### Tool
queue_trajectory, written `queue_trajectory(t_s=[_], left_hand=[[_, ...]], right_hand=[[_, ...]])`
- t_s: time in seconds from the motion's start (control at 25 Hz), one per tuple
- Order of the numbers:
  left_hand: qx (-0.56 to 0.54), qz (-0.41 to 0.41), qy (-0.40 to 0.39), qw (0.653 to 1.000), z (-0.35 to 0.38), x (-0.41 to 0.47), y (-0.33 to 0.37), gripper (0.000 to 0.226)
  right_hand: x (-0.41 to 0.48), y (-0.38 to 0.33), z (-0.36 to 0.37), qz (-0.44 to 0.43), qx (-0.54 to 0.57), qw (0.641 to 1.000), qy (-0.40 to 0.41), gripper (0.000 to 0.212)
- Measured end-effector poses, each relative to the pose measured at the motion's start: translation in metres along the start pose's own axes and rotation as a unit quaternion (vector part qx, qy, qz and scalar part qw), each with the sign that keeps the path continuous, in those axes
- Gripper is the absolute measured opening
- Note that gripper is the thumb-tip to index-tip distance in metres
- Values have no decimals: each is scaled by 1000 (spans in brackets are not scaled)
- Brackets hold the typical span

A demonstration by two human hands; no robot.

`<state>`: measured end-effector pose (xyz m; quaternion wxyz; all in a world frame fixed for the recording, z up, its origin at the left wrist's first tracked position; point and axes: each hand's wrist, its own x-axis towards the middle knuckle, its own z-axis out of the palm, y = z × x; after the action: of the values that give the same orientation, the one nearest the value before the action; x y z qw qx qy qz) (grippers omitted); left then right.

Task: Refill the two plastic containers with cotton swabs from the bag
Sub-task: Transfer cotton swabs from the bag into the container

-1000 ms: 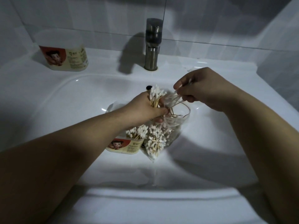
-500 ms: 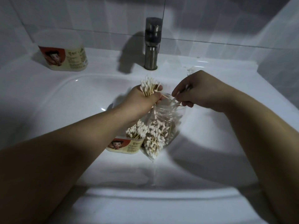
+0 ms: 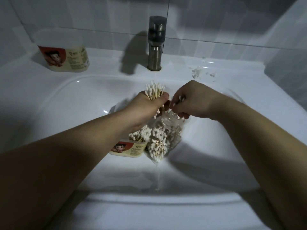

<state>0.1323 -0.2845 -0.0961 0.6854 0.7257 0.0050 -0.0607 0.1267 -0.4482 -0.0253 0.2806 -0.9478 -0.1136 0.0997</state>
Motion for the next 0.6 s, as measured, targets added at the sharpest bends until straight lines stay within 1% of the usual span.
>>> queue_trajectory(t_s=[0.08,0.12,0.2,0.36,0.52,0.6], left_hand=[[-1,3,-17,1000,1,-2,0,28],[-2,4,-20,1000,1,-2,-1,25],[-4,7,-19,1000,1,-2,-1,18],[-9,16,-15,1000,-1,-1,-1,14],[24,24,11,999,1,-5,4,15],[-8,47,27,999,3,-7,9,12]], right_hand=[[0,1,0,8,13,1000,10,12],[-1,0,1,9,21,1000,15,9],[-1,0,1,11,36,999,27,8],[0,1,0,35,81,995,43,7],[1,2,-3,36,40,997,57,10],[0,3,-8,44,32,996,65,16]])
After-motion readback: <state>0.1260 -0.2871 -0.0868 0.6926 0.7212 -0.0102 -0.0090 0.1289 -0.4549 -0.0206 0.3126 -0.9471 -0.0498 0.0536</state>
